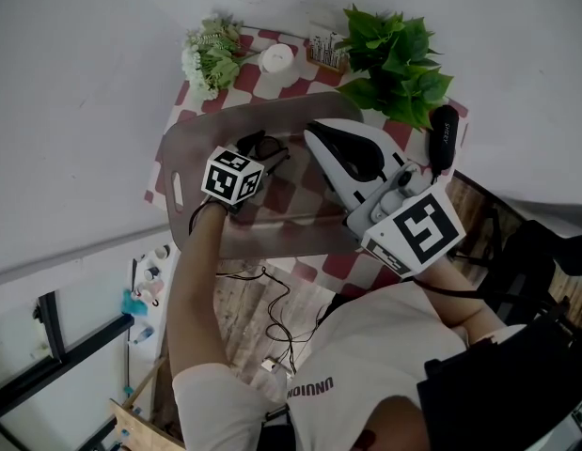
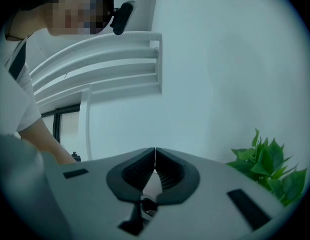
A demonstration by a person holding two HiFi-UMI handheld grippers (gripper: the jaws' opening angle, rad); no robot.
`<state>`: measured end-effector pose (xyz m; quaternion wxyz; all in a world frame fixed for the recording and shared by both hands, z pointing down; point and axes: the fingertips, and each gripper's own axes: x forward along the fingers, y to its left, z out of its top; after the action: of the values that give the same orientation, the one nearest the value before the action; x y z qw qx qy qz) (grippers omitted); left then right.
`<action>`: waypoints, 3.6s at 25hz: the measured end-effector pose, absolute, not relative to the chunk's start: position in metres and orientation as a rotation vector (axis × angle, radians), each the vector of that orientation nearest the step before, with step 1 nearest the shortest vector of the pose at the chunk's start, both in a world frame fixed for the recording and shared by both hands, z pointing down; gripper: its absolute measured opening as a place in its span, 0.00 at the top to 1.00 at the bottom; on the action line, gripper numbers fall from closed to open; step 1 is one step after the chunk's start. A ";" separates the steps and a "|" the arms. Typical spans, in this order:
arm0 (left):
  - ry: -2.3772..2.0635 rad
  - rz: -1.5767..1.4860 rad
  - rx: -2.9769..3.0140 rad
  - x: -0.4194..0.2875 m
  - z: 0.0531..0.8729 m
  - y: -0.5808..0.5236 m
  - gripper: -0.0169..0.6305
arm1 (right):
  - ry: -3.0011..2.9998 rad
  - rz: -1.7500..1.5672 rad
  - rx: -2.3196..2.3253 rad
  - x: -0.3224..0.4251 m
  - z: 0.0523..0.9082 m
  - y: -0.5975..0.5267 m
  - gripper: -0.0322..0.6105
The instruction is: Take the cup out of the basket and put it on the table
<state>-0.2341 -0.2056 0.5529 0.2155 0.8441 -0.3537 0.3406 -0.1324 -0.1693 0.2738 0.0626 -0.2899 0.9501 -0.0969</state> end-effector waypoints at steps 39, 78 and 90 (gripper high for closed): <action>-1.166 0.739 2.437 -0.222 0.456 -0.197 0.53 | 2.834 -0.243 -0.853 -0.124 0.248 -0.133 0.92; -1.248 0.631 2.646 -0.193 0.373 -0.158 0.53 | 2.828 -0.185 -0.878 -0.113 0.236 -0.106 0.92; -1.311 0.562 2.718 -0.189 0.345 -0.157 0.53 | 2.815 -0.169 -0.903 -0.105 0.233 -0.105 0.92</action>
<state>-0.1893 -0.1570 0.3451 0.0361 0.8850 -0.4267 0.1829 -0.1054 -0.1047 0.2327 0.0901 -0.3037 0.9468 -0.0569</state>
